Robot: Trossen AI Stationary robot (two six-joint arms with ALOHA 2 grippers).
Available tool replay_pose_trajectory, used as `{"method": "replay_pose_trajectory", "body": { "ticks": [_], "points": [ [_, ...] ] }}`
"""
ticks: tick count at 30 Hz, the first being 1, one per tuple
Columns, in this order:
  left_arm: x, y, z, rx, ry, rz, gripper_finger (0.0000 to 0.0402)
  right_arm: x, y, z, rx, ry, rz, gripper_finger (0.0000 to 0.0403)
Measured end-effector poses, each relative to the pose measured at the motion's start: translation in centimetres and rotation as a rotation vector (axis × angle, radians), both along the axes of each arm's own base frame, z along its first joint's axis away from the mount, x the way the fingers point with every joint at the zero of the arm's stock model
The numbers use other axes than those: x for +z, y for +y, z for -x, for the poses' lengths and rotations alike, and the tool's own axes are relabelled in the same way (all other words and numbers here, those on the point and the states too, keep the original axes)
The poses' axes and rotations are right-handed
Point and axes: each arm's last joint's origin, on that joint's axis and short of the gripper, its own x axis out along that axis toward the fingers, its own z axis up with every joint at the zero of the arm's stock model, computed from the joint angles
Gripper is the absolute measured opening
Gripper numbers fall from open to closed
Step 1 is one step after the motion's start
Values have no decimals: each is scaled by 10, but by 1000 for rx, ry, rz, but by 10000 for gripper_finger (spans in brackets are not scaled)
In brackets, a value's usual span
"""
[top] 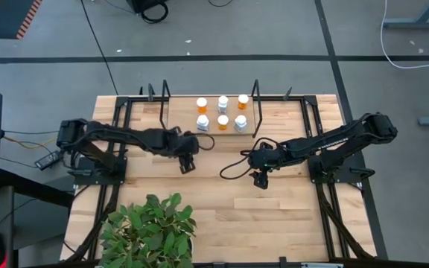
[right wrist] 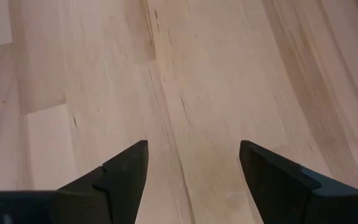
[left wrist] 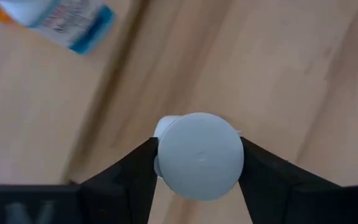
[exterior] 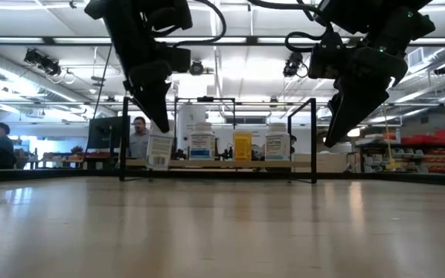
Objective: Pick and place medicine bottles onto shelf by color
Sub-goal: Put the white pill bottle on the shelf
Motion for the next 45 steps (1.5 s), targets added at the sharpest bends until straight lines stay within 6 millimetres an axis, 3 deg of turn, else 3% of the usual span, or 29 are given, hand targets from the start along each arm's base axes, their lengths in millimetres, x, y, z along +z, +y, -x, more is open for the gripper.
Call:
{"method": "replay_pose_trajectory", "body": {
  "ticks": [10,17,27,35,45],
  "points": [
    [21,41,16,-31,3,-89,197,0,1,0,5,0,0,261],
    [24,78,25,-17,35,-146,206,0,1,0,3,-2,13,261],
    [25,118,41,135,-45,-37,198,2,-1,-3,-41,-46,69,261],
    [26,132,45,387,-169,34,206,3,-1,-4,-41,-64,66,261],
    [24,126,47,369,-111,52,209,3,4,-4,-22,-64,69,261]
  ]
}}
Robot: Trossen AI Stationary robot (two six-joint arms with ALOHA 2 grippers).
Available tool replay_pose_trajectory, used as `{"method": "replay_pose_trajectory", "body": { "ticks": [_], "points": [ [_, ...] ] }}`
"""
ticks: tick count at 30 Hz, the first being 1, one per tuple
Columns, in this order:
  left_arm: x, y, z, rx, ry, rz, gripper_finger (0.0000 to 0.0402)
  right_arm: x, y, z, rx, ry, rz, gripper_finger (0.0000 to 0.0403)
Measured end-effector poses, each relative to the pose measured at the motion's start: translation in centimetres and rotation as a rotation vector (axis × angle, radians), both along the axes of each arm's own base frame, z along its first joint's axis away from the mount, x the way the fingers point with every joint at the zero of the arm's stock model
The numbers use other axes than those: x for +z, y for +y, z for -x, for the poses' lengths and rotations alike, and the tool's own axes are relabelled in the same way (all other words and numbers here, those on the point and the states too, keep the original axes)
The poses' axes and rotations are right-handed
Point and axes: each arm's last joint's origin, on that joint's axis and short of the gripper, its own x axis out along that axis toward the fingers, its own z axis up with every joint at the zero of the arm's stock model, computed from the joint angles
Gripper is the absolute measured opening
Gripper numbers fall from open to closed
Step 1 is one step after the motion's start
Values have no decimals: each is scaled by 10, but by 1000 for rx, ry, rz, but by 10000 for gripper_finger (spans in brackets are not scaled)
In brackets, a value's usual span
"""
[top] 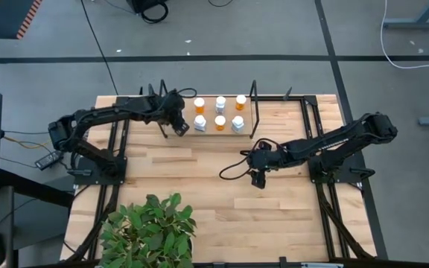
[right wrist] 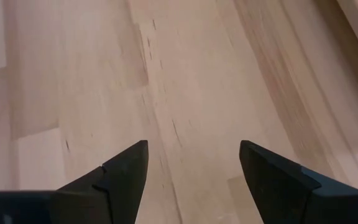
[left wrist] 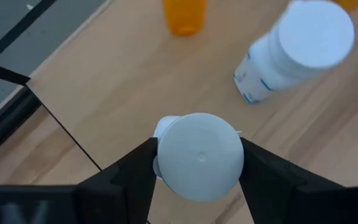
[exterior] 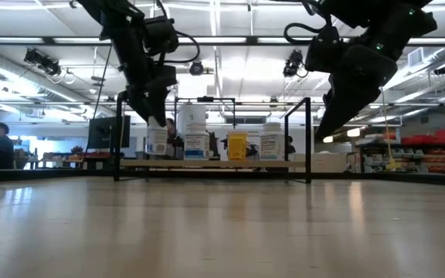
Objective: Pick and place medicine bottles onto shelf by color
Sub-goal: Put the white pill bottle on the shelf
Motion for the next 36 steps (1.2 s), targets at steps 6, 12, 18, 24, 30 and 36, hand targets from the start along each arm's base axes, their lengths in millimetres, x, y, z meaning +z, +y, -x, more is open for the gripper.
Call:
{"method": "replay_pose_trajectory", "body": {
  "ticks": [6,12,18,24,30,36],
  "points": [
    [-2,-5,2,-65,67,4,200,0,5,1,17,-1,18,261],
    [-4,-1,9,-146,161,-12,199,0,6,1,20,-2,19,261],
    [-4,4,12,-278,226,-50,198,0,6,1,21,-1,19,261],
    [-4,6,14,-395,289,-96,203,0,6,1,23,-1,21,261],
    [-4,17,21,-354,291,-86,201,0,6,1,23,-1,21,261],
    [-4,25,26,-354,288,-82,196,0,6,1,32,1,27,261]
  ]
}}
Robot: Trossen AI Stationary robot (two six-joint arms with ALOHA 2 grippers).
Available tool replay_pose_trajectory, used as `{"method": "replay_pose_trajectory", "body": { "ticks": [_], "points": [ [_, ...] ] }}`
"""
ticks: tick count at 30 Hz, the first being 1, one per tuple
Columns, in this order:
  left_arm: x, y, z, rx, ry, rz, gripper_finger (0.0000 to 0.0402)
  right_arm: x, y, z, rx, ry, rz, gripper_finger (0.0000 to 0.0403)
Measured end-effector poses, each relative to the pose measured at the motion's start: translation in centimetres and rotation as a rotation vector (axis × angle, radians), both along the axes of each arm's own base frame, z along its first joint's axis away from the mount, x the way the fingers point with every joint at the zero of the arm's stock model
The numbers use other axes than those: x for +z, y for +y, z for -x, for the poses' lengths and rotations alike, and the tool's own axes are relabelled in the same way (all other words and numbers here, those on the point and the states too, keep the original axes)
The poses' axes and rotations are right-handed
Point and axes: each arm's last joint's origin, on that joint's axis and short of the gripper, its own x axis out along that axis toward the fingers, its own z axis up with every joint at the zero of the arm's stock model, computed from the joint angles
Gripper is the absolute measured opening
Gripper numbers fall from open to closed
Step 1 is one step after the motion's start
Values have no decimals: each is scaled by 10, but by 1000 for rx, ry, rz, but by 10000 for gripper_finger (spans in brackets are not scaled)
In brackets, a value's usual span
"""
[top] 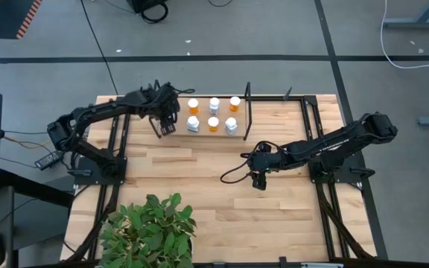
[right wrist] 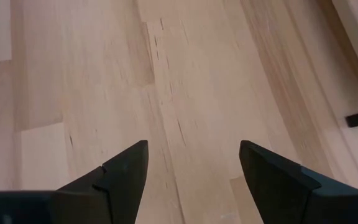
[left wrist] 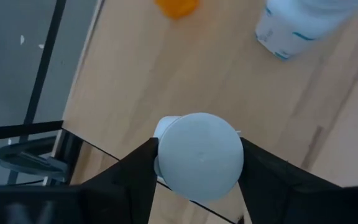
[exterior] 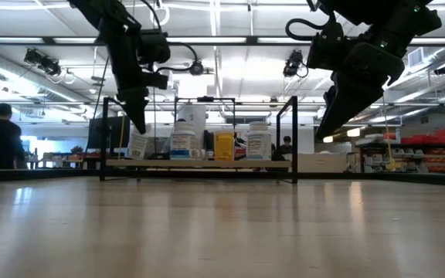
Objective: Pick and place medicine bottles onto shelf by color
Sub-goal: Put the white pill bottle on the shelf
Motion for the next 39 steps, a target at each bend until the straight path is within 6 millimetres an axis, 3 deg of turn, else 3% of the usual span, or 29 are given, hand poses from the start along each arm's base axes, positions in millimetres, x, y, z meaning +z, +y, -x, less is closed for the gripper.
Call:
{"method": "replay_pose_trajectory", "body": {
  "ticks": [24,32,39],
  "points": [
    [4,10,-2,82,-94,-38,246,0,0,0,2,0,12,261],
    [16,-1,-1,63,-116,-92,239,0,0,0,2,0,12,261],
    [33,-23,7,80,-144,-74,243,0,0,0,1,4,5,261]
  ]
}}
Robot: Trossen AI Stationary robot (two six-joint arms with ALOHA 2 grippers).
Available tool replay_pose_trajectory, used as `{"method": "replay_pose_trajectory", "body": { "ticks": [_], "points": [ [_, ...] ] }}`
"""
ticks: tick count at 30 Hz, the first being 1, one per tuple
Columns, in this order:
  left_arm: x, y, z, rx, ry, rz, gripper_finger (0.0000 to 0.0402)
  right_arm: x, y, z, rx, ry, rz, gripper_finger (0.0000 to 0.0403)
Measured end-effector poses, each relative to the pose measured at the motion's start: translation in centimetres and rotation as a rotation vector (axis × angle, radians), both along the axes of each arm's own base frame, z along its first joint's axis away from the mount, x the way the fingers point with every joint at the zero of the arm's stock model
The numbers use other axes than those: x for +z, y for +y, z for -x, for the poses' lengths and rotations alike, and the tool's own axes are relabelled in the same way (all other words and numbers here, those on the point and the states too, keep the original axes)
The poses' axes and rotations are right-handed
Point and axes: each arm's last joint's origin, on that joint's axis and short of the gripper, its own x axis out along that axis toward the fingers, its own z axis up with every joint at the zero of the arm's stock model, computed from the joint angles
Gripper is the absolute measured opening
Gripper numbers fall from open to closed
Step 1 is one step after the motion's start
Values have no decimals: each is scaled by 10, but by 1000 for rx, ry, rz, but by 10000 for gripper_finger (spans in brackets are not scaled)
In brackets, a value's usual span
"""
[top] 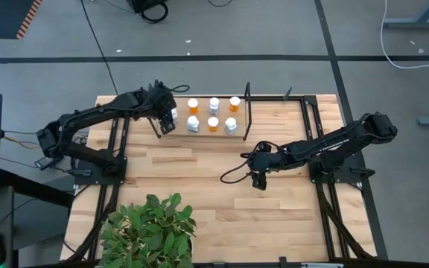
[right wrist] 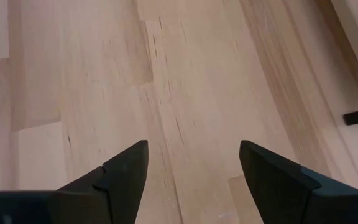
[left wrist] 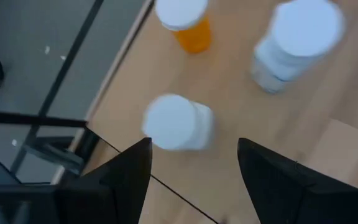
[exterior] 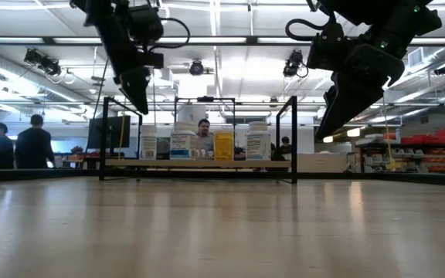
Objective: Pick and place medicine bottles onto shelf by color
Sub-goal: Put the white pill bottle on the shelf
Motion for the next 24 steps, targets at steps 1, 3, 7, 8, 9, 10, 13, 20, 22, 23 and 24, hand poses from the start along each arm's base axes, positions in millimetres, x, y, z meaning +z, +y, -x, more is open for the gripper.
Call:
{"method": "replay_pose_trajectory", "body": {
  "ticks": [1,3,7,8,9,10,13,20,22,23,24],
  "points": [
    [2,-5,1,4,-2,12,241,0,0,0,0,0,-1,261],
    [4,-14,6,36,6,55,237,0,0,0,0,0,-2,261],
    [1,-35,11,94,1,121,230,0,0,1,-4,6,-7,261],
    [-1,-41,12,95,-7,130,228,0,0,1,-5,6,-7,261],
    [-4,-47,12,91,-12,138,227,0,0,1,-5,6,-7,261],
    [-8,-54,11,84,-21,145,225,0,0,1,-8,6,-9,261],
    [-22,-74,13,72,-36,177,220,-1,1,1,-11,7,-15,261],
    [-53,-117,15,76,-108,204,205,0,7,1,14,0,-17,261],
    [-60,-128,16,79,-117,180,200,2,7,-1,18,-20,-3,261],
    [-63,-133,16,88,-120,167,197,5,6,-3,6,-34,16,261],
    [-65,-138,17,97,-125,154,195,8,6,-4,-11,-48,38,261]
  ]
}}
